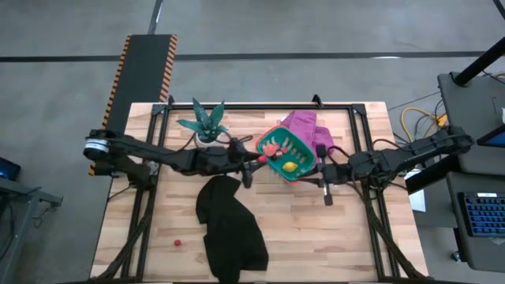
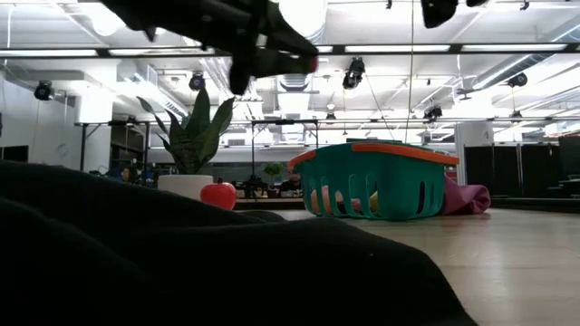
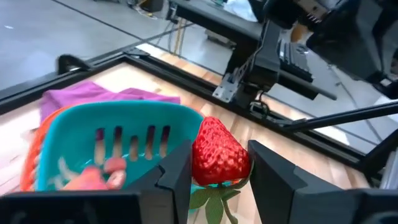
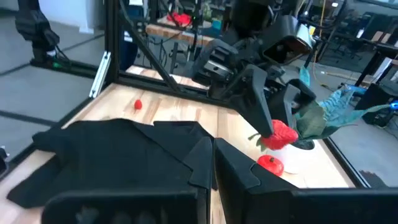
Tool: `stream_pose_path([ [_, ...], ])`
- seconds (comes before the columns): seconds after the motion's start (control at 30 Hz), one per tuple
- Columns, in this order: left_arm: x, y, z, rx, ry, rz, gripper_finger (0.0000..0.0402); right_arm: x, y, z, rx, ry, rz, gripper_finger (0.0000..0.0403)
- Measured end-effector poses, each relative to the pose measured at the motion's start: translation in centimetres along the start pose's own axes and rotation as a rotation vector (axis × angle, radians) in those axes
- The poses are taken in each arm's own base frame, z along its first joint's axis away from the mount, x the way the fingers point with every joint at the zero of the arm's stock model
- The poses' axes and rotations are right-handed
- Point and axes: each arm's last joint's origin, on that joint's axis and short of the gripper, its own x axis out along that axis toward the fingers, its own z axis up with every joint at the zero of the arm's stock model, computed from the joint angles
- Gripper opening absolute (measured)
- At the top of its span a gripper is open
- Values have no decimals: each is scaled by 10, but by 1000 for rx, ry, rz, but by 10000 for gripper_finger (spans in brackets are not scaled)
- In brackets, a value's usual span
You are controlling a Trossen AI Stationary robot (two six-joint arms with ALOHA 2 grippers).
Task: Pick and placing Produce into tupperware
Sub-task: Put the strawberry into the green basket
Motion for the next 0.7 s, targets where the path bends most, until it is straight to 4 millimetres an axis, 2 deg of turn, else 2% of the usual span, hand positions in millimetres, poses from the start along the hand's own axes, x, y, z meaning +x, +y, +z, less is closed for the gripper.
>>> stream_pose_path([
  [0.17,30,1,11,52,31,-24,111,-22,-4,-5,31,-58,-21,11],
  [0.4,69,7,22,97,167,65,111,-47,-9,-15,58,-128,-44,11],
  [0.7,108,30,21,91,238,159,111,-55,-9,-25,79,-115,-40,11],
])
